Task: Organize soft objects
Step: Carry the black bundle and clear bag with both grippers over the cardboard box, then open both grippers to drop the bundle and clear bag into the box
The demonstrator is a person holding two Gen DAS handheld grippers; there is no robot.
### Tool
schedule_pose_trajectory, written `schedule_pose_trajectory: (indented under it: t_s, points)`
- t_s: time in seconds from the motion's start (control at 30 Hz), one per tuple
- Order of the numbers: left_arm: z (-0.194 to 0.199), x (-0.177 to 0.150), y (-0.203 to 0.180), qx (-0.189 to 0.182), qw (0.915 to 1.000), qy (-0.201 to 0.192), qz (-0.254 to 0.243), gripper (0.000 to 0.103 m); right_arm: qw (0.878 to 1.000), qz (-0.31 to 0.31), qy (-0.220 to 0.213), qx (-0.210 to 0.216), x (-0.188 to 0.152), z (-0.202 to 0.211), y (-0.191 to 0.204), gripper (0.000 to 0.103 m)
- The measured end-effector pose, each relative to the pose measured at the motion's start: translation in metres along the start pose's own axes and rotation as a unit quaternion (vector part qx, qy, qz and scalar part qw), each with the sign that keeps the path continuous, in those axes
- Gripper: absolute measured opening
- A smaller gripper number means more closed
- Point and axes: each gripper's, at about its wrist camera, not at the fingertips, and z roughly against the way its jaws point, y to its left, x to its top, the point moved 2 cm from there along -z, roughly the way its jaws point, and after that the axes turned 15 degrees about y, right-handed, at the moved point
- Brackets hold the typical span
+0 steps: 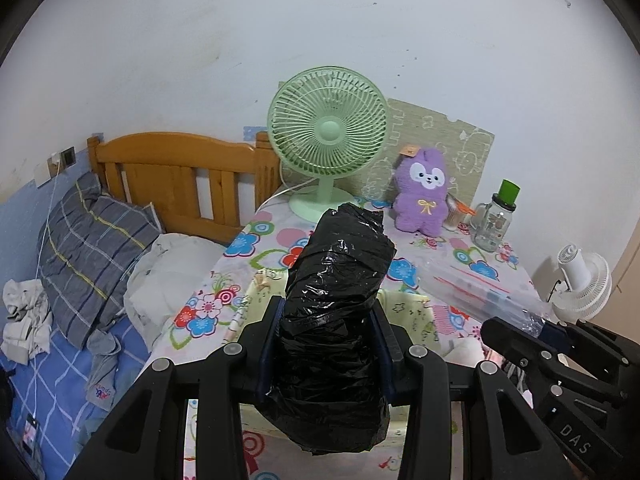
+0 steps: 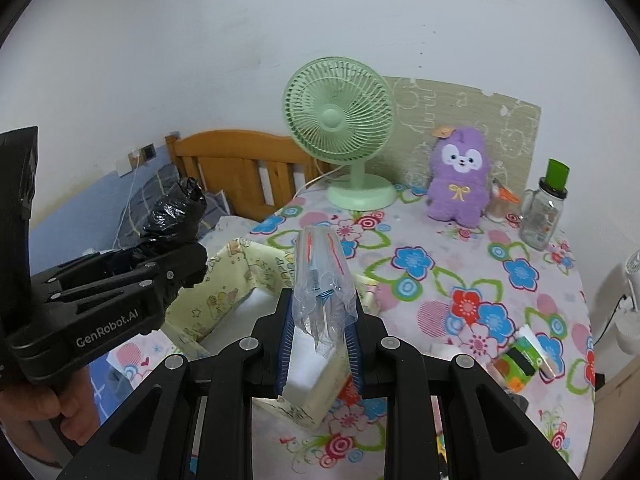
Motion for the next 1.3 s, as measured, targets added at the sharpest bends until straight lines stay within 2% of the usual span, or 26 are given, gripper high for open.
schedule_pose_trajectory:
  t_s: [0.43,1.3]
  points:
    - [-0.015,0.0,0.021,0.007,0.9997,0.015,0.019,0.041,1.0,-0.002,0.03,0.007,0.006,-0.033,0.007,0.026]
    - [-0.021,0.002,0.033,0.006,0.9994,0.022,0.026,0.042,0.999,0.005,0.044,0.002,0.009,-0.043,0.019,0.026]
